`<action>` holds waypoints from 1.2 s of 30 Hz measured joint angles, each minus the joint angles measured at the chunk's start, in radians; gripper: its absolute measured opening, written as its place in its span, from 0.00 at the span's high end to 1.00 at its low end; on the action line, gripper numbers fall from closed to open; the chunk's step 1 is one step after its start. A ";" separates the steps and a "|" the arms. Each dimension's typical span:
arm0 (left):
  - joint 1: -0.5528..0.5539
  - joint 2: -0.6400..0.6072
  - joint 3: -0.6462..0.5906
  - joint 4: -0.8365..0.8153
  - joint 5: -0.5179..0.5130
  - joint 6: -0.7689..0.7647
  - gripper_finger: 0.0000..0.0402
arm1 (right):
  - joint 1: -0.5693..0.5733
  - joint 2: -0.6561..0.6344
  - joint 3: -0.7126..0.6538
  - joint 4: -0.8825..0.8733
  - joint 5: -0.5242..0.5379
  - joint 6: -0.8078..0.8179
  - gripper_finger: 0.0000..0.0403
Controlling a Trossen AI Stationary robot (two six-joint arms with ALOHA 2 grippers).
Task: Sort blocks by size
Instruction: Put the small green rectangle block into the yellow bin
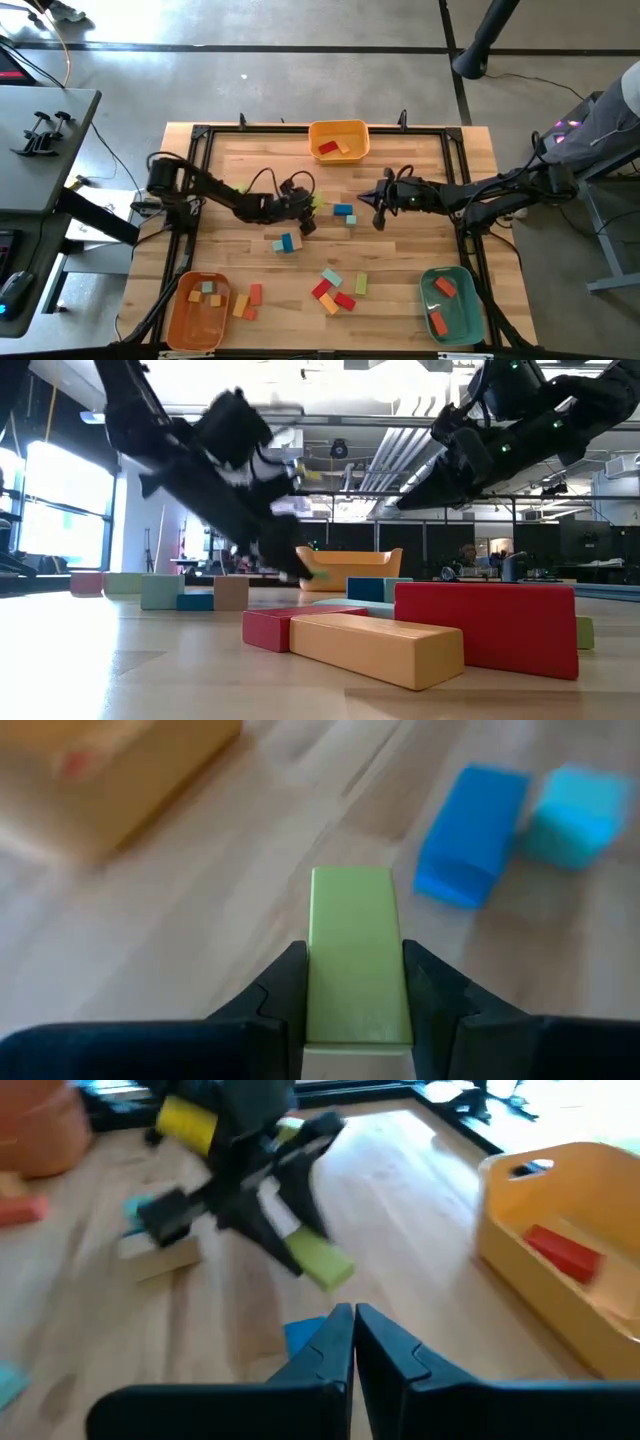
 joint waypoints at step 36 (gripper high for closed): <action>-0.167 -0.243 0.002 0.088 0.022 0.333 0.72 | 0.039 0.290 0.330 0.025 -0.307 -0.406 0.63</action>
